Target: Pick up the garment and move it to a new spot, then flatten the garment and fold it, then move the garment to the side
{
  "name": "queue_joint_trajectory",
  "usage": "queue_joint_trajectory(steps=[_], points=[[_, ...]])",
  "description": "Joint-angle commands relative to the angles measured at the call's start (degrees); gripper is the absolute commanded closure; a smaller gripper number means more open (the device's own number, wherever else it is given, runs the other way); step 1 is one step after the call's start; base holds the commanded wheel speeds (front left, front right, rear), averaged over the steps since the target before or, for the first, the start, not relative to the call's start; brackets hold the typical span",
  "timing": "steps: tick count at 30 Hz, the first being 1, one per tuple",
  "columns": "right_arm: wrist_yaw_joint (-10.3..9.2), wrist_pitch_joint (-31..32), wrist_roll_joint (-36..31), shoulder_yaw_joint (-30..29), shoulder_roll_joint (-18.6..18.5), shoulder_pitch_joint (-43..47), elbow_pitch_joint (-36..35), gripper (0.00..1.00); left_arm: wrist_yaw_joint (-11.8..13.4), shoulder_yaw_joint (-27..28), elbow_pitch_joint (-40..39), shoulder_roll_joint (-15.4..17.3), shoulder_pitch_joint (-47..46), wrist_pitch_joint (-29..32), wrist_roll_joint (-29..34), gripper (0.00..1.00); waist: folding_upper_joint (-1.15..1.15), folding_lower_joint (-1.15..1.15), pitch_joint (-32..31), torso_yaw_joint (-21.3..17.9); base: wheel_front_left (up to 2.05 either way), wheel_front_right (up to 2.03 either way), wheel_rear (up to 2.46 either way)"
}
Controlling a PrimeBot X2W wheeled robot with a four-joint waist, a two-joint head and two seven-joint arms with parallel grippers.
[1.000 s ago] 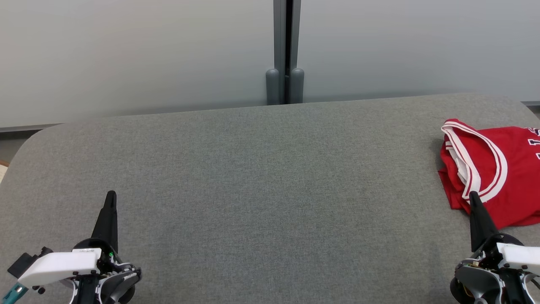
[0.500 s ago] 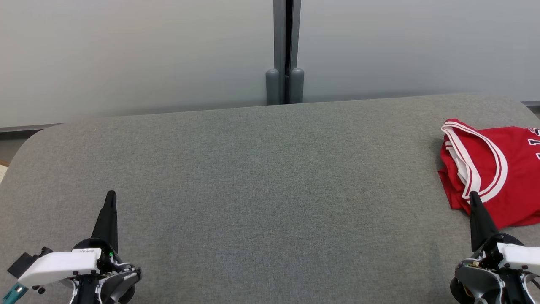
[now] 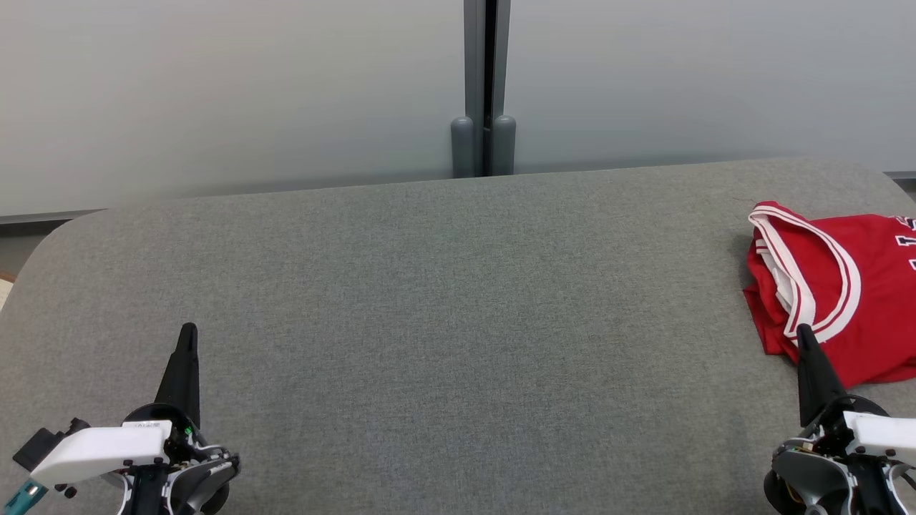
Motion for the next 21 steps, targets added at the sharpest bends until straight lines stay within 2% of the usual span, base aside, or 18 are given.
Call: queue_joint_trajectory(steps=[1,21], points=[[0.00,0.26,-0.21,-0.04,-0.08,-0.59,0.07,1.00,-0.25,0.25,0.07,0.11,-0.53,0.06,-0.03,1.00,0.00,0.00,0.00,0.00,0.00,0.00,0.00],[0.00,0.39,-0.31,-0.18,0.02,-0.60,0.08,1.00,-0.25,0.29,0.06,0.08,-0.54,0.12,0.03,1.00,0.00,0.00,0.00,0.00,0.00,0.00,0.00]])
